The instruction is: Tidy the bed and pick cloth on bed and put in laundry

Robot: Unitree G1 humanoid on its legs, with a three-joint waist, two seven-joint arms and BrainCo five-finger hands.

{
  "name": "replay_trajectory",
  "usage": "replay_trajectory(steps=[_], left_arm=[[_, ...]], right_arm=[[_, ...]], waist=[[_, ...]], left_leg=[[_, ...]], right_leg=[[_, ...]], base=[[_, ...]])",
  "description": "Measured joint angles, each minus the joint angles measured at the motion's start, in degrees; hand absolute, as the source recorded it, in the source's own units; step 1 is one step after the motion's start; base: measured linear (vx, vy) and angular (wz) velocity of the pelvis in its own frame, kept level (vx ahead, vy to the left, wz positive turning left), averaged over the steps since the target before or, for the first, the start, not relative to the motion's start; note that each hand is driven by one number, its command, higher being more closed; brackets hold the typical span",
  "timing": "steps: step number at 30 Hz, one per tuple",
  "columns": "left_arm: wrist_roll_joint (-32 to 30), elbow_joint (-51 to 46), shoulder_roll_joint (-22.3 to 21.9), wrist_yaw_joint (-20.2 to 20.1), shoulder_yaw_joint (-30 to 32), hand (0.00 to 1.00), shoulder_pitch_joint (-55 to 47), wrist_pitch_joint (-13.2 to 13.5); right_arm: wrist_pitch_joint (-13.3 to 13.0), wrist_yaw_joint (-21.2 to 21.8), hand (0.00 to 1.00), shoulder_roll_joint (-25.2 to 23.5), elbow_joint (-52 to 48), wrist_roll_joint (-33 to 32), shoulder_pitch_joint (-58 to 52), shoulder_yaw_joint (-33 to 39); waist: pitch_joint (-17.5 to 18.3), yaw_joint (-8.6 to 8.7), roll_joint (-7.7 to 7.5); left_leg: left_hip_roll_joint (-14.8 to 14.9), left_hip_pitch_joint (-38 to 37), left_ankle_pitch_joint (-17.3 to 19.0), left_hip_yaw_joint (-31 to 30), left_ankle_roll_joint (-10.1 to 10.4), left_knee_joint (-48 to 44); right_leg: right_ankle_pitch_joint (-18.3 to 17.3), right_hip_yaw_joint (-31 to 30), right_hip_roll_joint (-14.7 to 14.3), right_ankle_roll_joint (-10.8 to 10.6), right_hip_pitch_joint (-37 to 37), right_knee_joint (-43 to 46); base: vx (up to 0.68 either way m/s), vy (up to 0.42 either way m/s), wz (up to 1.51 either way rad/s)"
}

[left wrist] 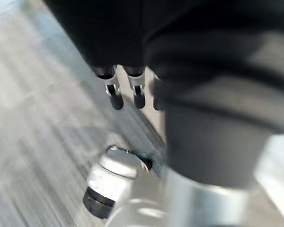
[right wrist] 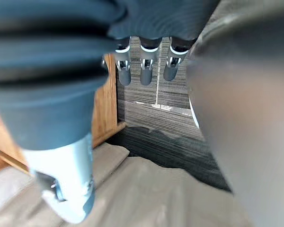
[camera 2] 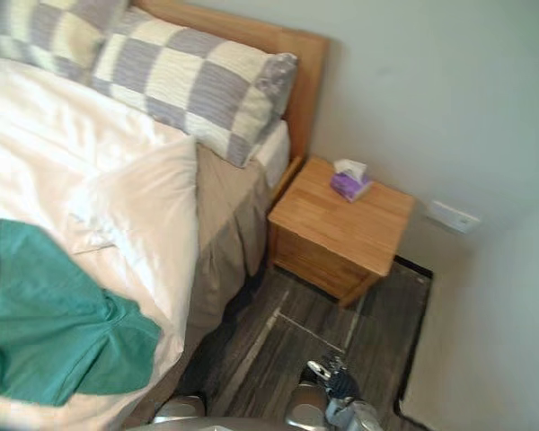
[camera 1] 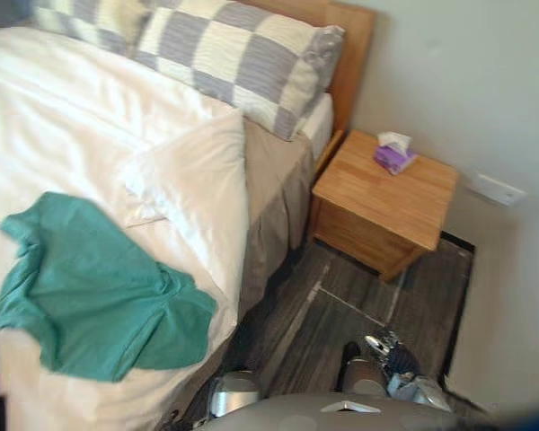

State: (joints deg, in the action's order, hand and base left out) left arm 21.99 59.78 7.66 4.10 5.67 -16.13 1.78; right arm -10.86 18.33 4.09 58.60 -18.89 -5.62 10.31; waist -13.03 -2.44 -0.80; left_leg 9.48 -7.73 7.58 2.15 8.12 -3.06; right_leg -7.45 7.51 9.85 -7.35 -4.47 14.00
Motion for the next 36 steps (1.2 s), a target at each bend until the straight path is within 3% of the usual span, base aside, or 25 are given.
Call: replay_trajectory(steps=[2, 4, 6, 7, 8, 9, 10, 13, 15, 16, 17, 19, 20, 24, 26, 27, 30, 32, 33, 34, 36], left_arm=[[2.41, 0.01, -0.52, -0.06, 0.45, 0.0, 0.11, 0.15], [3.67, -0.03, -0.31, -0.14, 1.28, 0.0, -0.1, 0.13], [5.08, -0.39, 0.09, -0.75, 1.17, 0.0, -0.71, 0.12], [6.32, -0.71, 0.39, -1.4, 1.03, 0.0, -0.72, -0.05], [6.87, -1.74, 0.71, -1.51, 0.62, 0.0, -0.35, -0.34], [6.71, -2.15, 0.88, -1.55, 0.3, 0.0, 0.01, -0.41], [6.52, -2.36, 0.14, -1.36, -0.15, 0.0, 0.56, -0.65], [5.52, -2.47, -0.32, -1.22, -0.45, 0.0, 0.91, -1.5], [4.37, -2.47, -0.29, -1.25, -0.72, 0.0, 0.89, -1.51], [3.0, -2.52, -0.3, -1.32, -0.78, 0.0, 0.9, -1.53], [1.66, -2.52, 0.27, -1.59, -1.45, 0.0, 0.88, -1.81], [-0.52, -2.46, 0.64, -1.85, -3.59, 0.0, 1.01, -3.22], [-1.26, -2.28, 0.75, -2.03, -4.08, 0.0, 1.18, -3.76], [-5.66, -2.28, 1.97, -4.41, -5.94, 0.0, 2.3, -5.67], [-6.16, -2.18, 2.75, -5.36, -7.2, 0.0, 3.21, -6.63], [-7.16, -2.12, 2.87, -5.55, -7.21, 0.0, 3.29, -6.79], [-7.94, -2.0, 2.91, -5.47, -7.18, 0.0, 3.57, -7.36], [-7.88, -1.71, 3.36, -5.46, -7.05, 0.0, 3.39, -7.42], [-7.6, -1.83, 4.09, -5.81, -6.7, 0.0, 3.26, -7.42], [-7.24, -2.21, 4.66, -6.64, -6.58, 0.0, 2.92, -7.44], [-6.8, -2.25, 4.38, -6.06, -6.28, 0.0, 2.84, -7.54]], right_arm=[[-0.17, 0.2, 0.0, 0.53, 0.64, 0.17, 0.71, -2.15], [-0.12, 0.74, 0.0, 0.99, 0.95, 1.16, 1.5, -3.87], [0.87, 1.58, 0.0, 1.02, 0.94, 2.87, 1.45, -4.43], [1.57, 2.21, 0.0, 0.91, 0.9, 3.5, 1.74, -4.41], [2.26, 3.02, 0.0, 0.77, 0.89, 3.76, 1.92, -3.92], [2.59, 3.18, 0.0, 0.7, 0.91, 3.67, 1.49, -3.75], [3.3, 3.05, 0.0, 1.3, 0.82, 3.18, 1.69, -3.58], [5.9, 0.99, 0.0, 1.62, 0.73, 0.81, 1.85, -2.09], [6.42, -0.38, 0.0, 1.54, 0.7, -1.16, 1.84, -0.43], [6.86, -1.28, 0.0, 0.71, 0.66, -2.67, 1.8, 0.61], [7.18, -1.97, 0.0, 0.38, 0.64, -3.75, 1.28, 1.09], [8.03, -3.32, 0.0, 0.14, 0.53, -4.74, 0.52, 3.28], [8.25, -3.74, 0.0, -0.3, 0.56, -5.08, 0.17, 4.17], [8.37, -6.38, 0.0, -1.74, 0.04, -9.81, -2.47, 7.27], [7.89, -7.56, 0.0, -2.47, -1.11, -12.02, -3.51, 7.48], [7.28, -8.91, 0.0, -3.07, -1.45, -13.82, -3.94, 7.51], [4.63, -13.22, 0.0, -3.63, -1.6, -16.97, -4.32, 7.66], [1.36, -18.28, 0.0, -4.67, -4.44, -18.8, -4.2, 9.03], [0.05, -20.59, 0.0, -5.36, -6.65, -19.16, -4.06, 10.38], [-1.21, -23.76, 0.0, -5.67, -10.05, -19.18, -3.69, 12.84], [-3.4, -29.38, 0.0, -4.91, -18.0, -18.06, -2.98, 17.15]], waist=[[0.33, -0.3, 0.77], [0.65, -0.15, 1.37], [1.34, 0.12, 0.37], [1.61, 0.62, 0.09], [1.76, 1.54, -0.14], [1.65, 2.02, -0.44], [1.53, 1.53, 0.46], [1.49, 1.41, 1.12], [1.51, 1.21, 1.08], [2.17, 0.88, 0.11], [2.54, 1.18, -0.87], [2.73, 2.16, -0.1], [2.51, 2.65, -0.35], [2.4, 3.09, -0.61], [2.27, 3.22, -0.25], [2.3, 3.27, -0.5], [2.29, 3.07, -0.49], [2.71, 3.07, -1.39], [3.05, 3.01, -2.91], [3.08, 3.03, -3.79], [2.89, 3.19, -3.48]], left_leg=[[3.41, -0.24, -1.11, -3.68, 1.48, 1.72], [5.3, 0.43, -2.26, -6.73, 2.6, 2.19], [5.11, 2.12, -5.16, -7.29, 1.75, 2.96], [4.34, 4.44, -7.64, -6.25, -0.05, 3.0], [3.54, 6.94, -10.21, -2.21, -2.85, 3.17], [3.39, 8.31, -9.46, 2.54, -3.42, 1.21], [3.46, 11.36, -5.93, 13.78, -3.77, -6.77], [1.82, 11.19, -0.42, 30.64, -5.92, -15.52], [0.89, 10.82, 1.04, 33.7, -7.72, -15.16], [-2.02, 10.07, -0.58, 33.05, -8.76, -10.62], [-6.37, 8.14, -4.69, 31.84, -9.55, -2.07], [-10.06, 5.53, -10.34, 29.14, -10.39, 9.33], [-10.31, 5.94, -10.36, 27.88, -10.45, 9.31], [-9.34, 4.4, -9.42, 22.16, -10.37, 9.3], [-8.39, 4.01, -9.01, 19.35, -10.78, 9.3], [-7.66, 3.76, -8.9, 18.11, -10.6, 9.3], [-6.23, 2.68, -8.69, 17.63, -9.3, 9.3], [-5.75, 2.1, -8.69, 18.64, -7.73, 9.3], [-5.97, 1.87, -8.81, 19.56, -7.27, 9.31], [-5.81, 1.39, -8.67, 20.29, -6.67, 9.31], [-4.38, 1.39, -8.68, 22.12, -5.48, 9.33]], right_leg=[[-2.5, 2.87, -3.04, 1.35, 1.08, 1.78], [-4.64, 7.43, -3.95, 2.38, 2.89, 2.8], [-5.8, 10.74, -3.28, 3.47, 4.03, 4.11], [-5.87, 13.0, -2.34, 3.65, 5.38, 3.2], [-5.33, 16.07, -1.21, 4.55, 6.71, 1.41], [-5.07, 18.72, -0.75, 4.98, 7.26, 0.26], [-5.06, 22.91, -0.06, 5.14, 8.66, -1.12], [-5.07, 28.87, 2.21, 5.05, 13.36, -1.02], [-5.5, 30.14, 2.67, 4.04, 14.99, -1.06], [-6.01, 30.16, 4.01, 2.84, 14.8, -1.39], [-5.67, 29.7, 5.17, 2.5, 14.19, -1.79], [-4.25, 29.35, 5.22, 2.26, 13.53, -1.35], [-4.12, 29.22, 5.44, 2.17, 13.42, -0.78], [-0.55, 21.57, 5.35, 4.84, 12.01, 9.63], [-2.52, 13.9, 4.09, 4.49, 9.18, 14.73], [-5.3, 9.78, 2.56, 3.76, 7.71, 14.88], [-6.33, 5.3, 1.92, 2.99, 4.76, 11.19], [-1.27, 2.77, 1.48, 2.14, 3.56, 3.17], [4.44, 1.18, 1.28, 1.74, 2.7, 0.26], [6.62, 0.86, 1.14, 0.51, 2.53, -0.77], [6.37, -0.74, -0.44, 0.38, 3.04, -3.82]], base=[[0.11, -0.308, 0.85], [0.15, -0.292, 1.15], [0.18, -0.239, 1.42], [0.18, -0.134, 1.97], [0.19, -0.112, 2.05], [0.08, -0.07, 2.0], [0.06, -0.066, 1.6], [0.06, 0.06, 1.55], [0.04, 0.164, 0.96], [0.04, 0.168, 0.64], [0.04, 0.166, 0.63], [0.0, 0.161, 0.77], [0.0, 0.094, 0.89], [0.07, -0.015, 0.68], [0.08, -0.022, 0.68], [0.09, -0.017, 0.58], [0.09, -0.04, 0.26], [0.03, -0.104, -0.12], [0.05, -0.201, -0.29], [0.08, -0.246, -0.46], [0.07, -0.187, -0.5]])
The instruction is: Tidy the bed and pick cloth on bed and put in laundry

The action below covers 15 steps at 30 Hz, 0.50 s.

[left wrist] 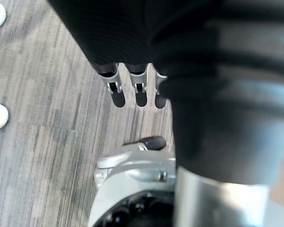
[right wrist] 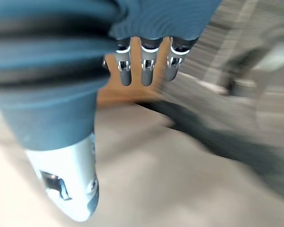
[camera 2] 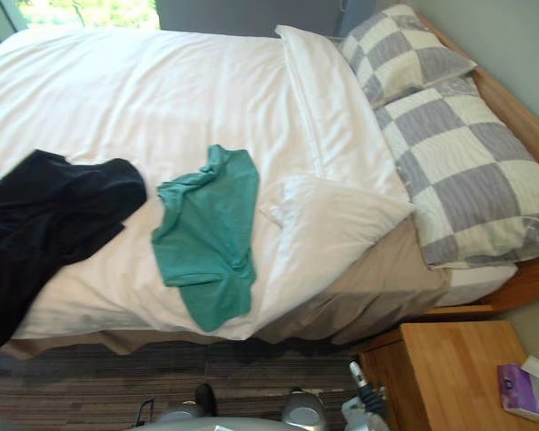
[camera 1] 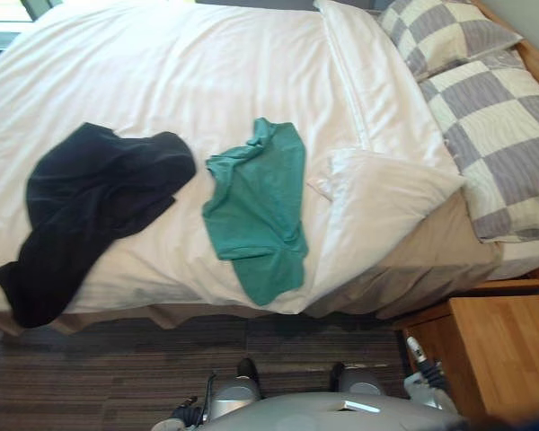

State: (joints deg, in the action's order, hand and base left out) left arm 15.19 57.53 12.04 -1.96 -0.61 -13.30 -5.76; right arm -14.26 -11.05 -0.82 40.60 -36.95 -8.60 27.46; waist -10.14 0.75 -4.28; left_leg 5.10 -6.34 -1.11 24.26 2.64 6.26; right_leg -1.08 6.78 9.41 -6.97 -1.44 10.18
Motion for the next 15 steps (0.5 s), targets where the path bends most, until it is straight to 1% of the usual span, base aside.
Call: replay_trajectory(steps=[1, 2, 3, 4, 5, 6, 7, 8, 9, 10, 11, 12, 13, 14, 15], left_arm=[[0.07, 0.0, 0.01, 0.01, 0.15, 0.0, -0.01, -0.04], [0.06, 0.07, 0.05, -0.07, 0.14, 0.0, -0.18, -0.18], [0.05, 0.07, -0.1, 0.01, 0.14, 0.0, -0.45, -0.2], [0.04, 0.06, -0.2, 0.34, 0.15, 0.0, -1.19, -0.24], [0.07, -0.07, -0.04, 0.52, 0.27, 0.0, -1.24, -0.17], [0.09, -0.08, 0.15, 0.47, 0.3, 0.0, -1.3, -0.17], [0.55, -0.38, 0.6, 0.0, 0.28, 0.0, -1.73, -0.15], [1.22, -0.66, 0.99, -0.41, 0.21, 0.0, -2.11, -0.11], [1.3, -0.82, 1.11, -0.59, 0.21, 0.0, -2.26, -0.08], [1.32, -1.83, 1.27, -0.62, 0.14, 0.0, -2.56, -0.1], [1.27, -2.14, 1.34, -0.62, 0.08, 0.0, -2.56, -0.1], [1.17, -2.27, 1.38, -0.63, -0.03, 0.0, -2.31, -0.11], [1.15, -2.29, 1.33, -0.62, -0.32, 0.0, -1.92, -0.14], [1.14, -2.28, 1.26, -0.62, -0.37, 0.0, -1.66, -0.26], [1.08, -2.29, 1.14, -0.62, -0.43, 0.0, -1.13, -0.44]], right_arm=[[-0.86, -3.25, 0.0, 1.49, -5.31, 3.29, 1.01, 1.99], [-1.06, -5.38, 0.0, 3.83, -10.57, 6.91, 1.89, 4.19], [-1.12, -6.12, 0.0, 5.33, -12.86, 8.52, 2.29, 5.24], [-1.05, -7.27, 0.0, 8.28, -17.49, 10.99, 2.7, 6.47], [-0.86, -7.84, 0.0, 11.07, -21.45, 13.59, 3.64, 7.02], [-0.7, -7.89, 0.0, 12.43, -23.17, 15.08, 4.37, 6.9], [-0.25, -7.84, 0.0, 15.04, -25.97, 18.39, 6.03, 5.89], [0.44, -7.18, 0.0, 17.29, -27.78, 21.64, 7.8, 3.97], [1.04, -6.77, 0.0, 18.4, -28.22, 23.09, 8.81, 2.61], [2.43, -5.85, 0.0, 20.62, -28.15, 25.49, 10.88, -0.7], [3.41, -5.29, 0.0, 21.6, -27.87, 27.12, 12.11, -2.31], [5.39, -3.62, 0.0, 23.32, -26.44, 30.26, 14.84, -5.96], [7.07, -1.93, 0.0, 25.04, -23.49, 32.23, 18.27, -10.01], [8.17, -0.69, 0.0, 25.76, -21.76, 32.87, 20.17, -11.94], [10.14, 1.78, 0.0, 26.84, -18.53, 34.44, 23.34, -15.21]], waist=[[-0.05, -0.09, -0.15], [-0.18, 0.3, -0.25], [-0.33, 0.58, 0.02], [-0.32, 1.14, 0.13], [-0.26, 1.32, -0.23], [-0.13, 1.31, -0.49], [0.26, 1.29, -1.02], [0.43, 1.28, -1.28], [0.45, 1.27, -1.32], [0.54, 1.09, -1.74], [0.53, 0.7, -1.79], [0.55, -0.17, -1.77], [0.59, -0.44, -1.84], [0.62, -0.73, -1.78], [0.73, -1.73, -1.56]], left_leg=[[0.15, 0.0, -0.23, 0.87, 0.53, 0.01], [0.1, -0.31, -0.49, 1.71, 0.94, 0.02], [0.32, -0.65, -0.56, 1.76, 1.03, 0.03], [0.64, -1.42, -0.57, 1.61, 1.07, 0.03], [0.75, -1.97, -0.57, 1.31, 1.07, 0.04], [0.74, -2.0, -0.57, 1.16, 1.06, 0.04], [0.58, -1.84, -0.56, 0.6, 1.05, 0.05], [0.27, -1.69, -0.56, 0.25, 1.03, 0.06], [0.06, -1.69, -0.55, 0.02, 1.03, 0.06], [-0.39, -1.5, -0.49, -0.52, 0.96, 0.06], [-0.65, -1.37, -0.44, -0.98, 0.88, 0.06], [-1.17, -0.94, -0.41, -1.55, 0.73, 0.06], [-1.79, -0.58, -0.43, -2.27, 0.57, 0.05], [-2.15, -0.31, -0.4, -2.76, 0.48, 0.05], [-2.65, 0.35, -0.41, -3.25, 0.21, 0.04]], right_leg=[[-1.3, -0.04, -0.29, 0.0, 0.49, -2.12], [-2.41, 0.0, -0.35, 0.15, 1.25, -3.61], [-2.41, 0.04, -0.55, 0.15, 1.66, -3.73], [-2.65, 0.33, -0.8, -0.19, 2.79, -3.86], [-2.67, 0.44, -0.91, -0.23, 3.73, -4.32], [-2.67, 0.54, -0.91, -0.24, 3.96, -4.54], [-2.65, 0.74, -0.79, -0.28, 4.12, -4.86], [-2.53, 1.4, -0.48, -0.48, 4.46, -5.29], [-2.47, 1.91, -0.28, -0.62, 4.74, -5.56], [-2.43, 2.23, 0.11, -0.85, 5.12, -6.13], [-2.61, 2.45, 0.32, -1.15, 5.27, -6.4], [-2.64, 3.25, 0.78, -1.21, 5.59, -6.98], [-2.49, 3.52, 1.08, -1.36, 5.96, -7.62], [-2.48, 3.72, 1.39, -1.38, 5.98, -7.79], [-2.41, 4.54, 1.93, -1.49, 5.95, -8.2]], base=[[0.05, -0.167, -0.44], [0.04, -0.166, -0.36], [0.05, -0.129, -0.09], [0.06, -0.07, 0.06], [0.06, -0.044, 0.11], [0.04, -0.009, 0.11], [0.01, 0.022, 0.16], [0.01, 0.023, 0.2], [-0.01, 0.054, 0.24], [-0.01, 0.046, 0.18], [-0.01, 0.069, 0.26], [0.0, 0.05, 0.32], [0.01, 0.054, 0.36], [0.02, 0.062, 0.38], [0.05, 0.069, 0.42]])
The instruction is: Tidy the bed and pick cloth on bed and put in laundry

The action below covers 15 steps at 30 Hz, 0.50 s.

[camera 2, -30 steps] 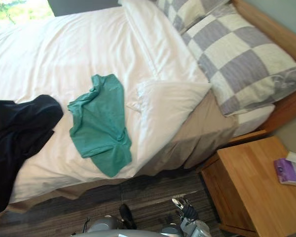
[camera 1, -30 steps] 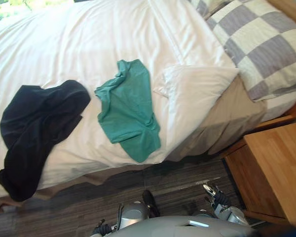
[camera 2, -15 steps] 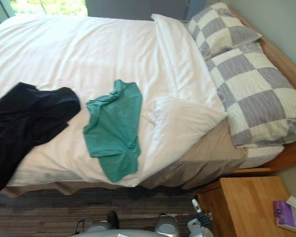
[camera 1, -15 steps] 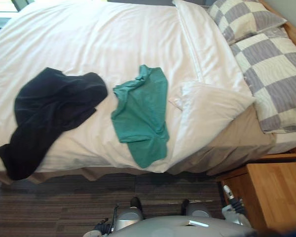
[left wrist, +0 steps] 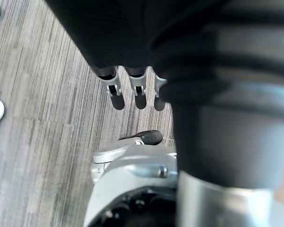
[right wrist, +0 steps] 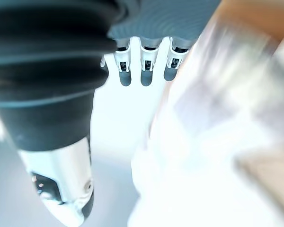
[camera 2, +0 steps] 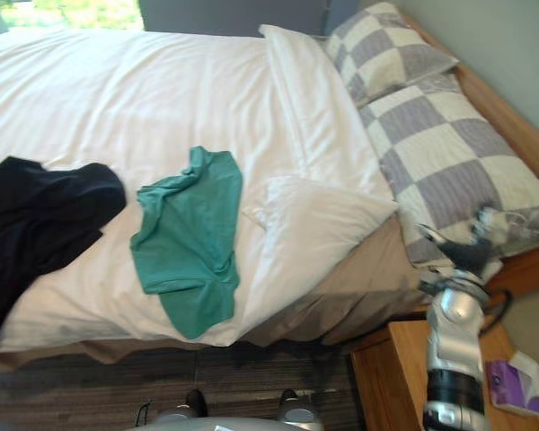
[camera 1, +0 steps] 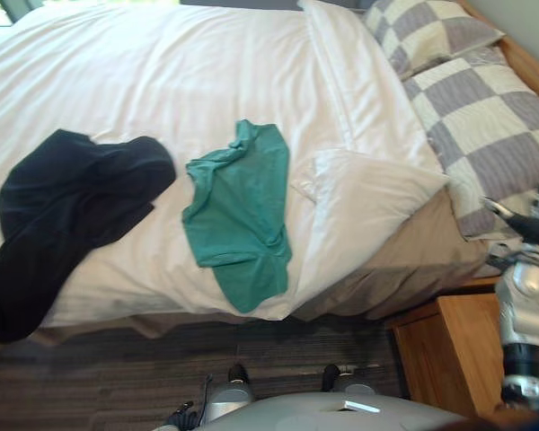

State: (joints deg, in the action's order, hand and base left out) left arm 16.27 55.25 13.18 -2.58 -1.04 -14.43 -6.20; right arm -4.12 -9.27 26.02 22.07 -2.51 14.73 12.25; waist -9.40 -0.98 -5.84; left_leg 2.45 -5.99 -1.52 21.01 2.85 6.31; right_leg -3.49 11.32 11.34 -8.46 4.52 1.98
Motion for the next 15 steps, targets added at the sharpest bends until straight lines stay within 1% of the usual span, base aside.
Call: replay_trajectory(steps=[1, 2, 3, 4, 5, 7, 9, 10, 12, 14, 15], left_arm=[[-0.08, -0.07, 0.02, -0.01, 0.0, 0.0, 0.21, -0.26], [-0.07, -0.07, 0.02, -0.01, 0.0, 0.0, 0.2, -0.43], [-0.09, -0.12, 0.06, -0.1, 0.01, 0.0, 0.11, -0.79], [-0.13, -0.5, 0.08, -0.13, 0.01, 0.0, 0.2, -1.0], [-0.16, -0.6, 0.08, -0.13, 0.01, 0.0, 0.23, -1.01], [-0.15, -0.76, -0.15, -0.13, 0.07, 0.0, 0.27, -1.17], [-0.13, -1.2, -0.44, -0.13, 0.2, 0.0, 0.36, -1.37], [-0.09, -1.79, -1.04, -0.09, 0.38, 0.0, 1.04, -1.73], [-0.07, -2.14, -1.41, -0.14, 0.51, 0.0, 2.33, -1.75], [0.02, -2.26, -1.69, -1.5, 0.48, 0.0, 4.31, -1.94], [0.1, -2.35, -1.79, -1.7, 0.49, 0.0, 4.7, -1.94]], right_arm=[[1.51, 1.83, 0.0, 0.2, 3.12, 2.0, 3.36, -3.11], [1.9, 2.51, 0.0, 0.21, 4.56, 2.78, 4.85, -4.65], [2.66, 4.46, 0.0, 0.24, 7.16, 3.98, 7.41, -7.23], [3.17, 5.71, 0.0, 0.31, 9.53, 4.05, 9.49, -8.94], [3.48, 6.31, 0.0, 0.34, 10.8, 4.31, 10.58, -9.61], [4.34, 7.61, 0.0, 0.9, 13.92, 5.49, 14.28, -11.49], [4.62, 8.44, 0.0, 2.67, 15.98, 6.24, 17.99, -13.21], [4.75, 8.7, 0.0, 4.38, 18.09, 6.24, 22.07, -13.57], [5.16, 8.63, 0.0, 5.95, 20.41, 6.25, 26.51, -13.67], [6.71, 8.09, 0.0, 8.47, 23.32, 7.24, 31.46, -14.73], [7.27, 7.93, 0.0, 8.82, 24.39, 7.88, 32.63, -14.96]], waist=[[0.0, -0.4, 0.04], [0.0, -0.43, 0.05], [-0.04, -0.88, 0.09], [-0.06, -1.64, 0.12], [-0.09, -1.85, 0.17], [-0.5, -1.87, 0.73], [-1.24, -1.96, 1.62], [-2.71, -1.84, 2.59], [-4.93, -2.1, 3.42], [-7.78, -2.27, 4.97], [-8.55, -2.45, 5.27]], left_leg=[[-0.57, 0.43, -0.17, -0.97, -0.37, -0.02], [-0.81, 0.78, -0.47, -1.34, -0.83, -0.02], [-1.31, 1.23, -0.81, -2.06, -1.34, -0.03], [-1.68, 1.4, -0.88, -2.49, -1.43, -0.05], [-1.81, 1.41, -0.89, -2.69, -1.44, -0.07], [-2.15, 1.44, -0.9, -3.36, -1.45, -0.09], [-2.28, 2.02, -1.1, -4.28, -1.73, -0.09], [-2.13, 3.08, -1.51, -4.47, -2.12, -0.09], [-2.17, 4.58, -2.22, -4.55, -2.3, -0.08], [-1.39, 7.57, -3.91, -5.45, -2.51, -0.13], [-1.25, 8.13, -4.22, -5.86, -2.47, -0.12]], right_leg=[[0.17, 0.8, 0.54, -0.07, 0.09, -0.19], [0.48, 1.32, 0.78, 0.23, 0.06, -0.2], [0.82, 2.05, 1.18, 0.13, 0.08, -0.37], [1.01, 2.34, 1.5, 0.04, 0.17, -0.56], [1.16, 2.45, 1.61, 0.13, 0.3, -0.63], [2.24, 3.75, 1.55, 0.6, 0.87, -1.01], [2.75, 4.1, 1.56, 0.88, 0.78, -1.15], [3.61, 4.98, 1.42, 0.94, -0.16, -1.19], [4.04, 5.23, 1.43, 1.19, -1.55, -1.28], [5.1, 5.27, 1.09, 1.81, -4.09, -1.13], [5.19, 5.3, 0.96, 1.87, -4.49, -1.12]], base=[[0.07, 0.065, 0.44], [0.1, 0.052, 0.44], [0.1, 0.044, 0.32], [0.12, 0.044, 0.25], [0.1, 0.03, 0.2], [0.07, 0.03, 0.21], [0.02, 0.026, 0.2], [-0.04, 0.021, 0.12], [-0.07, 0.023, 0.08], [-0.15, 0.014, 0.23], [-0.17, 0.016, 0.22]])
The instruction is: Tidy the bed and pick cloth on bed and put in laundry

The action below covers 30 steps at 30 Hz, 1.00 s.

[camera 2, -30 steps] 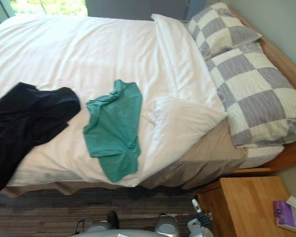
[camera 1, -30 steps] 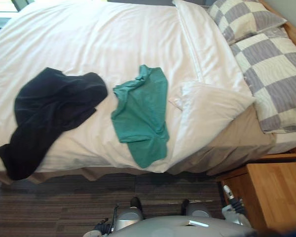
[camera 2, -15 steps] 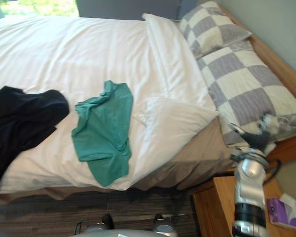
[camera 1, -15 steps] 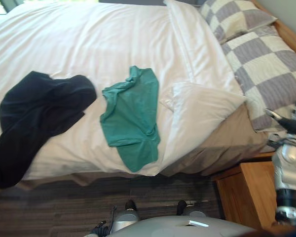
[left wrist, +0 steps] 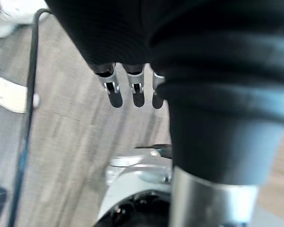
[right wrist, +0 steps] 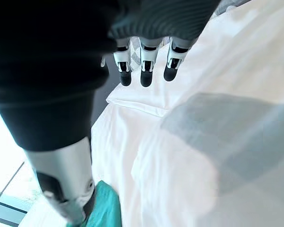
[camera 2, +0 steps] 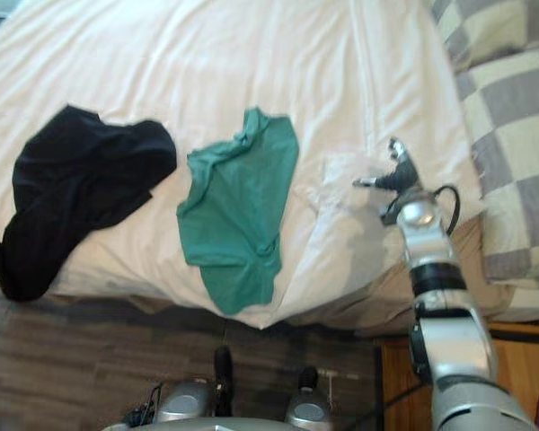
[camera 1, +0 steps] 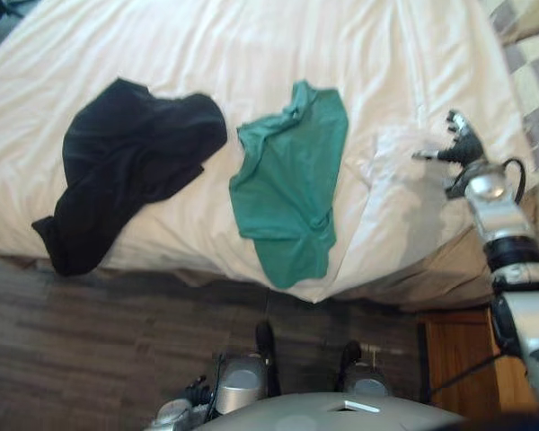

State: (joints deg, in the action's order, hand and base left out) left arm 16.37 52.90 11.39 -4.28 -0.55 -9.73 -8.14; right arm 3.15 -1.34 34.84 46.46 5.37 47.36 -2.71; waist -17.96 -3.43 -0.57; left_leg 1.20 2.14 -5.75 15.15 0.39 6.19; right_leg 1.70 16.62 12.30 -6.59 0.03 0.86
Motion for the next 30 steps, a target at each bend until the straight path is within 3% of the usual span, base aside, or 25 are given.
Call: replay_trajectory(steps=[3, 5, 10, 11, 16, 21, 27, 30], left_arm=[[0.29, -1.29, -0.13, -0.8, -0.03, 0.0, 1.08, 0.05], [0.56, -2.17, -1.02, -0.74, -0.01, 0.0, 1.75, 0.1], [1.18, -2.51, -1.22, -0.77, -0.22, 0.0, 2.97, -0.01], [1.2, -2.69, -1.2, -0.77, -0.39, 0.0, 3.1, -0.03], [2.67, -3.5, -0.9, -0.97, -2.01, 0.0, 4.06, -0.42], [2.76, -3.5, -0.61, -1.65, -2.82, 0.0, 4.52, -0.5], [2.61, -4.28, -0.6, -1.86, -2.74, 0.0, 4.03, -0.48], [2.24, -4.38, -0.89, -1.78, -2.19, 0.0, 3.38, -0.47]], right_arm=[[2.75, -1.33, 0.0, 0.74, 3.06, 1.83, 4.39, -0.25], [4.41, -1.74, 0.0, 3.07, 3.63, 2.76, 6.68, -0.29], [5.14, -0.87, 0.0, 6.12, 4.4, 2.74, 10.04, -2.33], [5.21, -0.4, 1.0, 6.55, 4.59, 2.74, 10.45, -2.71], [6.52, 3.46, 1.0, 7.78, 6.95, 0.34, 14.42, -4.78], [7.27, 3.6, 1.0, 10.34, 7.47, -3.01, 15.94, -6.01], [4.01, 2.1, 1.0, 10.06, 5.72, -9.5, 11.82, -3.21], [2.15, 0.48, 1.0, 7.42, -4.3, -12.69, 1.53, 4.47]], waist=[[-2.3, -0.51, 1.02], [-4.21, -0.62, 2.56], [-6.23, -0.47, 3.76], [-6.53, -0.48, 3.96], [-7.31, -0.77, 5.09], [-7.79, -0.67, 5.87], [-7.89, -0.53, 5.87], [-7.74, -0.06, 5.51]], left_leg=[[0.59, 3.28, -1.57, -0.3, -0.08, 0.02], [0.84, 5.07, -2.19, -0.75, 0.29, 0.04], [1.27, 7.72, -3.28, -0.2, 0.44, 0.04], [1.29, 8.03, -3.39, -0.21, 0.48, 0.04], [1.37, 11.29, -4.15, -0.34, 0.49, 0.01], [1.42, 12.0, -4.3, -0.71, 0.45, -0.18], [1.77, 9.67, -4.8, -0.51, 0.21, -0.3], [1.92, 6.51, -3.86, 0.26, 1.1, -0.23]], right_leg=[[-0.04, 0.25, -0.48, 0.08, -2.92, 0.3], [0.05, 0.42, -0.7, 0.48, -4.43, 0.67], [0.3, 0.08, -0.66, 1.35, -7.96, 1.56], [0.38, 0.07, -0.66, 1.42, -8.24, 1.56], [1.53, 0.01, -0.77, 1.46, -11.23, 1.0], [1.76, 0.53, -0.84, 1.15, -11.63, 0.99], [1.65, 0.5, -1.24, 1.3, -9.46, 1.0], [0.77, -0.14, -1.58, 1.4, -6.67, 0.98]], base=[[-0.15, 0.012, 0.15], [-0.13, 0.019, 0.11], [-0.09, 0.022, -0.05], [-0.04, 0.012, -0.03], [0.02, -0.009, 0.03], [0.06, -0.028, 0.05], [0.07, -0.034, -0.03], [0.03, -0.03, -0.14]])
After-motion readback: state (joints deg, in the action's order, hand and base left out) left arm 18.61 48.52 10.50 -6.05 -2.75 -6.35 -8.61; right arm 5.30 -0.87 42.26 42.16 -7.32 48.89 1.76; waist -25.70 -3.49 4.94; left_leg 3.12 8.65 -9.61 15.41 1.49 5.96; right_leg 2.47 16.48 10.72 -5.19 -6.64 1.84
